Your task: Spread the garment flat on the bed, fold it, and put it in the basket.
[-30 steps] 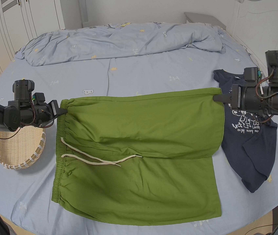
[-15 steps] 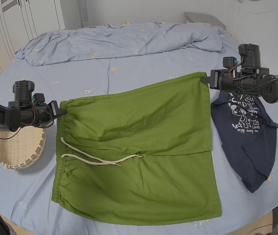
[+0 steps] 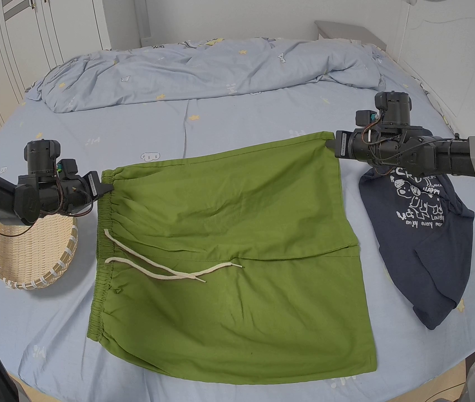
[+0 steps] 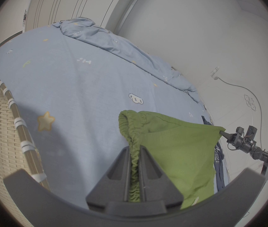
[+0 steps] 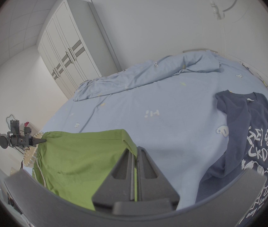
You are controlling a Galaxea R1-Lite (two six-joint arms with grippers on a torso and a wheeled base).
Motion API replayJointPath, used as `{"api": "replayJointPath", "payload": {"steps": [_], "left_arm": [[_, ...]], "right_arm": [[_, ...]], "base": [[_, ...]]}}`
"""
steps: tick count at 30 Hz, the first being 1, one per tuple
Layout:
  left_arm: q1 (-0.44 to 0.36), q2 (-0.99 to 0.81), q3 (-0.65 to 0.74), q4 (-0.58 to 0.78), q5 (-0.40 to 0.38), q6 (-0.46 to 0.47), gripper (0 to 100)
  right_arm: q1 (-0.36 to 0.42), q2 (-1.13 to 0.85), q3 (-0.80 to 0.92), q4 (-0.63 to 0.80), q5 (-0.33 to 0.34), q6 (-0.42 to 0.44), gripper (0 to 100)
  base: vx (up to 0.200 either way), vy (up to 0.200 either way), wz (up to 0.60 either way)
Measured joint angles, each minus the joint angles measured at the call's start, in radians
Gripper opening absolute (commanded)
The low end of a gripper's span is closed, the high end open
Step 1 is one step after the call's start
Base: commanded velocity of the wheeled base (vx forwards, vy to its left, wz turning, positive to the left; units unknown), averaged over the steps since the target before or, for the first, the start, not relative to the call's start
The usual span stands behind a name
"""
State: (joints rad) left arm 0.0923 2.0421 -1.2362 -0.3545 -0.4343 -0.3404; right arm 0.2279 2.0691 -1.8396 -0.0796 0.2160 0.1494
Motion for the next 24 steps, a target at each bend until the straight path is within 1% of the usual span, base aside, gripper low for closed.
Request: {"api": "replayJointPath", "payload": {"steps": [9, 17, 22, 23, 24], "left_arm": [[0.001, 0.051, -0.048, 0.000, 0.000, -0.001, 0], [-0.003, 0.070, -0.073, 0.000, 0.002, -0.003, 0], [-0.004, 0.079, -0.079, 0.000, 0.005, -0.004, 0], [-0.005, 0.079, -0.079, 0.000, 0.005, -0.004, 0], [-0.005, 0.080, -0.079, 0.000, 0.005, -0.004, 0]], "right_arm": [[-0.034, 0.051, -0.036, 0.004, 0.002, -0.001, 0], [-0.036, 0.073, -0.047, 0.005, -0.001, -0.001, 0], [-0.033, 0.088, -0.050, 0.004, -0.016, 0.000, 0], [-0.033, 0.090, -0.051, 0.003, -0.019, -0.001, 100], [-0.033, 0.092, -0.052, 0.004, -0.020, -0.001, 100]], "base": [[0.000, 0.000, 0.00], [0.000, 0.000, 0.00], [0.000, 0.000, 0.00], [0.000, 0.000, 0.00], [0.000, 0.000, 0.00]]}}
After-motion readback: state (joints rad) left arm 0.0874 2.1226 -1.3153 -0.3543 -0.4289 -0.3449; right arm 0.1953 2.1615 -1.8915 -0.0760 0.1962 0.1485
